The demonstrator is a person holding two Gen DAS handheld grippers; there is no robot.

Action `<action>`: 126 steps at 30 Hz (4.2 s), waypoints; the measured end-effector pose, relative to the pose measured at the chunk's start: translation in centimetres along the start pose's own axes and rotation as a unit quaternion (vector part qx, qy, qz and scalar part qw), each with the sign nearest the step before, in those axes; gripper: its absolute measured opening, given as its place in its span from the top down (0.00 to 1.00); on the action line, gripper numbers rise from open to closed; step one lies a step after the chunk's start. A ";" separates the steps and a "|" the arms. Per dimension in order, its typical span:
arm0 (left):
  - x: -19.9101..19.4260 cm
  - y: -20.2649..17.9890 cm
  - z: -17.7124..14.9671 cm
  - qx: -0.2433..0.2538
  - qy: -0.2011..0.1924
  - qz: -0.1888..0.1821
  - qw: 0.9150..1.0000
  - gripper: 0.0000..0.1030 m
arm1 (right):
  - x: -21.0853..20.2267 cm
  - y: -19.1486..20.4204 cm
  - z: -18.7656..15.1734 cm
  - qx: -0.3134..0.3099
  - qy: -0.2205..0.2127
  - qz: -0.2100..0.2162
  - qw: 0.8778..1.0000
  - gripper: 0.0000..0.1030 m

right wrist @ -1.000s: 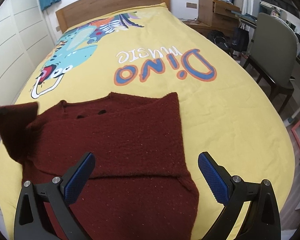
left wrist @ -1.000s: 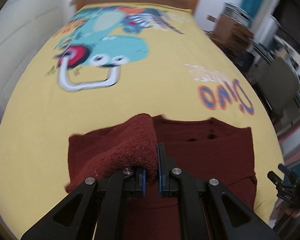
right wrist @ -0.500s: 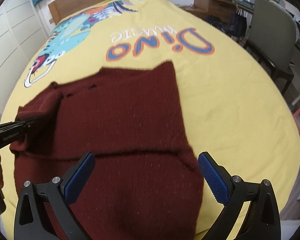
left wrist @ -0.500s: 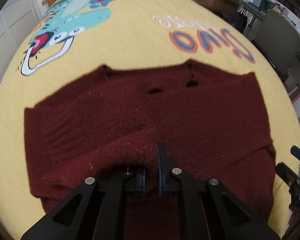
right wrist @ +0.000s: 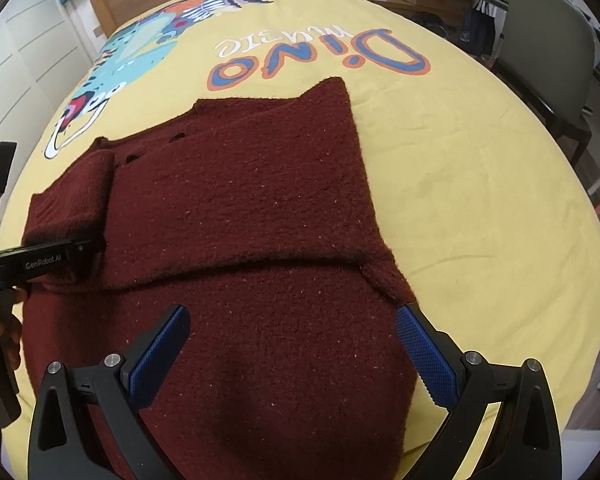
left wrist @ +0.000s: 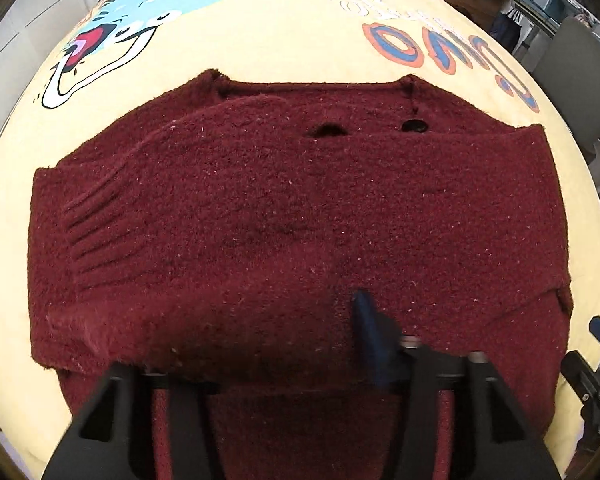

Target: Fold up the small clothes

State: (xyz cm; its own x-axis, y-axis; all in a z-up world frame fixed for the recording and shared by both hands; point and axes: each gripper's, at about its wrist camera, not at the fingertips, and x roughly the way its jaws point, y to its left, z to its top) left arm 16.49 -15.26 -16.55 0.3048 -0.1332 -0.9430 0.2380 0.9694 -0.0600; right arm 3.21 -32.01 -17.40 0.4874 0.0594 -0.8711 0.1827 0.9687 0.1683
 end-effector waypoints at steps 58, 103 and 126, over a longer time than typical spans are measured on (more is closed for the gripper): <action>-1.8 19.2 -7.7 -0.059 0.005 -0.026 0.998 0.86 | -0.5 22.9 3.5 -0.259 -0.005 0.081 0.962 0.00; 0.4 19.7 -4.7 -0.062 0.023 -0.005 0.998 0.86 | 2.5 13.6 9.4 -0.088 0.003 0.057 0.995 0.90; 0.2 17.0 -5.1 -0.020 0.013 0.043 0.999 0.86 | 7.0 7.2 5.8 -0.037 0.034 -0.014 0.999 0.91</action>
State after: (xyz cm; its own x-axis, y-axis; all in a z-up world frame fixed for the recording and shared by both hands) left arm 15.88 2.23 -19.47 0.2988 -0.0433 -0.9533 0.1751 0.9845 0.0101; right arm 12.90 -26.05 -19.61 0.4230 0.0467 -0.9049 0.1304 0.9851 0.1118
